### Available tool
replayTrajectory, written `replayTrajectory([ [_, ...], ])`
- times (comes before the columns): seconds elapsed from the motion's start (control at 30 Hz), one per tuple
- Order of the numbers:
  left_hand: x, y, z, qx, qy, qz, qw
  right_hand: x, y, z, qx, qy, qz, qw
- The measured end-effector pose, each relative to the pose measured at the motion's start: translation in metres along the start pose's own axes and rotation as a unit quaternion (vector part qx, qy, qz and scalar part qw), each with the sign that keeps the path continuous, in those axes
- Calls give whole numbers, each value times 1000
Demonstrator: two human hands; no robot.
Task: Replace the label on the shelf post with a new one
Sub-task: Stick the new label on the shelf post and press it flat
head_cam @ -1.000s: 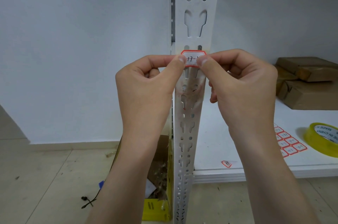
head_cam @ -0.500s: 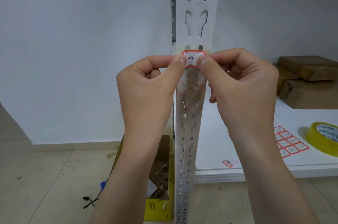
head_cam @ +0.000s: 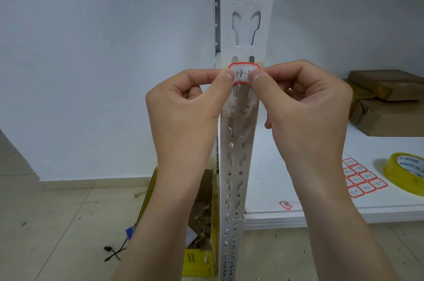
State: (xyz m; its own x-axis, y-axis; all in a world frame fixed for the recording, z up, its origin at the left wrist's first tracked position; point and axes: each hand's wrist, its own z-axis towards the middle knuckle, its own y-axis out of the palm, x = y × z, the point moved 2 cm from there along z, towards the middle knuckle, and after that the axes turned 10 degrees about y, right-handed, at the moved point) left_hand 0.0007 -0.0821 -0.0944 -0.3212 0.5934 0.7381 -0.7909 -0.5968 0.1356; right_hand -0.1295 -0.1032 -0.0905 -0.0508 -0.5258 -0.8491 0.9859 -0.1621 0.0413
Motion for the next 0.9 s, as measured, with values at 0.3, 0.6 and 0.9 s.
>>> replayTrajectory([
  [0.3, 0, -1, 0, 1, -4, -2, 1000, 0, -2, 1, 17, -20, -38, 999],
  [0.6, 0, 0, 0, 0, -2, 1, 1000, 1, -3, 1, 27, -51, -67, 996],
  [0.9, 0, -1, 0, 5, -1, 0, 1000, 4, -10, -1, 57, -77, -127, 987],
])
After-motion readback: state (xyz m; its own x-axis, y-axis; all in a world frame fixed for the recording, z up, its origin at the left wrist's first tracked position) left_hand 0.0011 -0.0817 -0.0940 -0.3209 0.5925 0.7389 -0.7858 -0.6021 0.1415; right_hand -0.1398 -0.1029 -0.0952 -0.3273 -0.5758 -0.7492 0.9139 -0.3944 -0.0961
